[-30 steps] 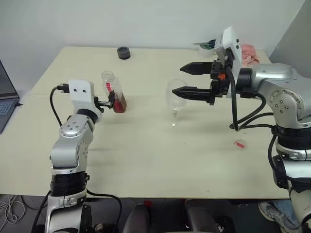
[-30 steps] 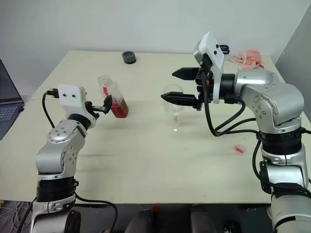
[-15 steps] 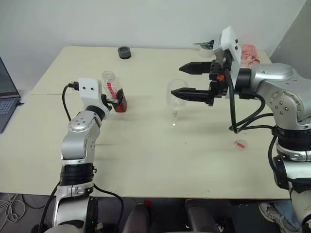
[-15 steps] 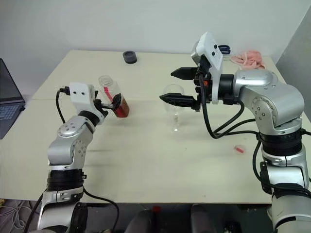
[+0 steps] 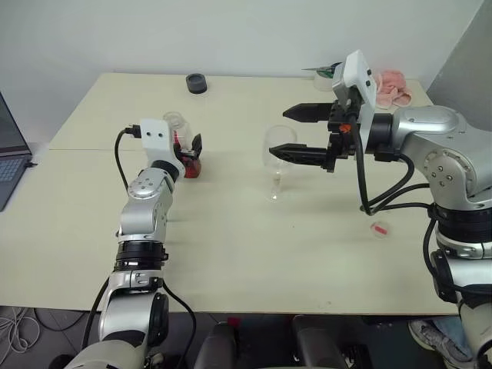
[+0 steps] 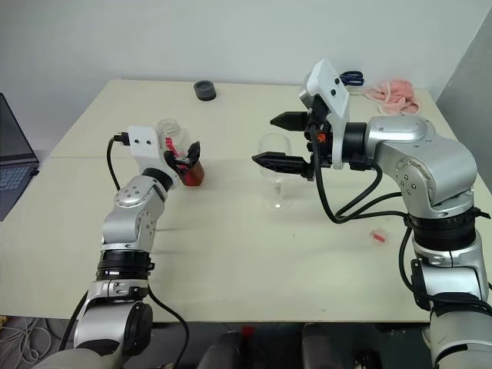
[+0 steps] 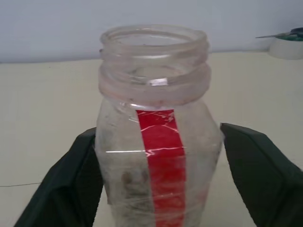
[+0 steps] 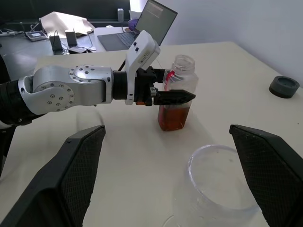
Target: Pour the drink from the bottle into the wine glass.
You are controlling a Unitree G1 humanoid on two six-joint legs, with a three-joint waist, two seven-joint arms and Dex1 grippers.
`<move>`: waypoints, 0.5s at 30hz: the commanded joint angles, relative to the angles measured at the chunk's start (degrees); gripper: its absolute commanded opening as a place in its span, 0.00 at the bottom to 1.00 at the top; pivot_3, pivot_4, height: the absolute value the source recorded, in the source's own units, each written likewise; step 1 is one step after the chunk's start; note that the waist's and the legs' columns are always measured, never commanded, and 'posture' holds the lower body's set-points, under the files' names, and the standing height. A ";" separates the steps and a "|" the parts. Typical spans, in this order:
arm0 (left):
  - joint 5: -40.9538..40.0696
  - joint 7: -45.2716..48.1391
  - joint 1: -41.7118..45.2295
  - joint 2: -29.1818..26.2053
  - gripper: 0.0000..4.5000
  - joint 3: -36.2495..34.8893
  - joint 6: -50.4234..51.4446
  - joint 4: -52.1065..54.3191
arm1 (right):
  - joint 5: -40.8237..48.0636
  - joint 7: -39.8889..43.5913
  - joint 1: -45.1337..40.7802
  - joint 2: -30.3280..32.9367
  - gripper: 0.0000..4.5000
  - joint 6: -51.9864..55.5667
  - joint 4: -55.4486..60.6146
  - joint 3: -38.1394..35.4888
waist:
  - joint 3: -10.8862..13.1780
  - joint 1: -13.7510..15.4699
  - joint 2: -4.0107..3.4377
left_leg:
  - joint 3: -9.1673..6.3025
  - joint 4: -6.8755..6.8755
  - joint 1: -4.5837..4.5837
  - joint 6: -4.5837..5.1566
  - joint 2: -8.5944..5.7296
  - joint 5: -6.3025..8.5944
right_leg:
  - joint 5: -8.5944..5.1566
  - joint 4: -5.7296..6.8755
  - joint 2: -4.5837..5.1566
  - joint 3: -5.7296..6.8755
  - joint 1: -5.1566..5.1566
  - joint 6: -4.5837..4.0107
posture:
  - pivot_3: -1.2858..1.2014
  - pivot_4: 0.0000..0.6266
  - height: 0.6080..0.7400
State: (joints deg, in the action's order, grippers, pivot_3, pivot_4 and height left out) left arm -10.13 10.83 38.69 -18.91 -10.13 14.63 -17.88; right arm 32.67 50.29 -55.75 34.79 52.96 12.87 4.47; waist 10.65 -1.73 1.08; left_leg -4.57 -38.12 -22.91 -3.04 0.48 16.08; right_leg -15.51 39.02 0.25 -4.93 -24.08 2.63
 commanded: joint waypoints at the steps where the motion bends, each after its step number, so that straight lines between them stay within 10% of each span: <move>1: 0.23 1.20 0.88 -1.02 0.52 -0.34 -2.69 1.87 | 0.00 -1.28 1.02 1.11 1.00 -0.50 1.43 -2.42 | 0.00 0.01 0.00 | 0.00 0.00 0.00 0.00 0.00 0.00 | 0.00 0.00 0.00 0.00 0.00 0.00 | 0.52 0.24 1.00; 15: 16.18 14.56 8.61 -12.19 0.41 15.87 -13.96 9.06 | -0.87 0.62 36.65 3.96 1.00 -22.75 11.84 -15.65 | -0.01 0.08 0.11 | 0.05 -0.03 0.02 0.03 -0.21 -0.03 | 0.00 0.06 -0.12 -0.05 0.04 0.01 | 0.52 0.24 1.00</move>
State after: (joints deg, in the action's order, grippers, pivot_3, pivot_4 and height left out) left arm 3.22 24.42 45.28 -30.19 4.16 3.87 -9.94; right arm 30.44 51.90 -19.01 39.03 32.07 20.97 -9.21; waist 10.64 -1.64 1.20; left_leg -4.53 -38.14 -22.84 -2.97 0.27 16.02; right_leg -15.49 39.10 0.10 -5.00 -24.00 2.66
